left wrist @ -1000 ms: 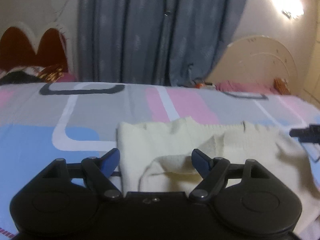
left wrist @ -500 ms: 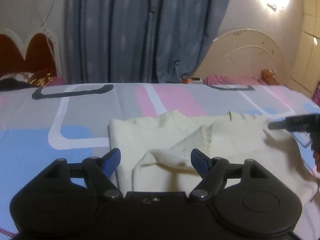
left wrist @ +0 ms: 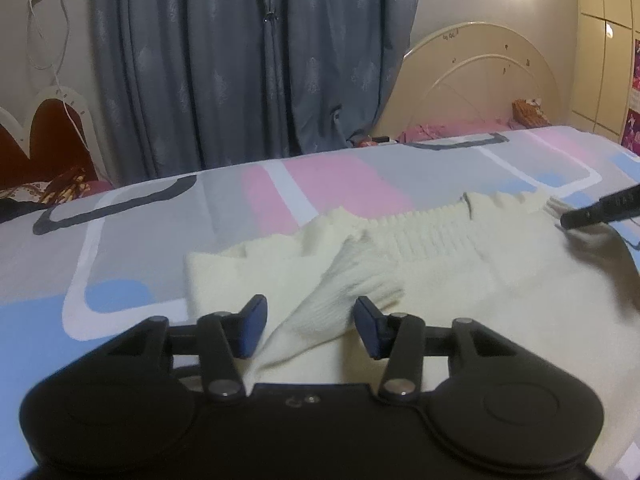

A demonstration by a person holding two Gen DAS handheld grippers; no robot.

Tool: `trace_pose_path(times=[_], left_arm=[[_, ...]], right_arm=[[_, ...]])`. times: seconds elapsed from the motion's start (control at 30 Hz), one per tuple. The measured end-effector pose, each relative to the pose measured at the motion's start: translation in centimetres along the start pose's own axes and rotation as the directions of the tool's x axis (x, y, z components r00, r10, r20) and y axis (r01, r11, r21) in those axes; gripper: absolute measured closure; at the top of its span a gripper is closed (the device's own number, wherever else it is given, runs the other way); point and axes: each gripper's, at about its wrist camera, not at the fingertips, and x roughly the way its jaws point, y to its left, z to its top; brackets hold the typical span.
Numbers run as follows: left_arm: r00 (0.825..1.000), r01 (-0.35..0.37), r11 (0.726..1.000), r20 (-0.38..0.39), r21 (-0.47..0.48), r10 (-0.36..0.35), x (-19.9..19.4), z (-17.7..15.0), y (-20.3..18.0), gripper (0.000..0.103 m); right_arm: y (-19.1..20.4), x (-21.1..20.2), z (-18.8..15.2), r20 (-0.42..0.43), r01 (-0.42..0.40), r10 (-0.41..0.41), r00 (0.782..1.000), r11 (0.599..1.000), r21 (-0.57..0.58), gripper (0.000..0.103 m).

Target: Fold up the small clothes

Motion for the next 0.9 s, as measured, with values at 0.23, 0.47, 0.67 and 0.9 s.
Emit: trace_pose_path(times=[0.23,0.47,0.67,0.9], left_arm=[[0.999,0.017,0.983,0.044,-0.184,-0.009,-0.3,0.2,2.0,0.098],[0.991,0.000,0.971,0.129,-0.241,0.032,-0.9,1.8,2.6,0.099],[0.992,-0.043,0.958,0.105,-0.283,0.075,1.3,2.1,2.7,0.099],[0.990,-0.141,0.945,-0.014,-0.294,0.144,3.4,0.8,3.5,0.087]], right_arm=[[0.3,-0.6,0.3,0.028,-0.031,0.032,0.999,0.999,-0.013,0.101],[1.0,-1.7,2.1,0.131,-0.036,0.039,0.991,0.999,-0.025,0.101],[1.0,0.6,2.9,0.124,0.014,-0.010,0.992,0.999,-0.031,0.101],[0.2,4.1,1.4,0.052,0.108,-0.105,0.993,0.993,-0.056,0.101]])
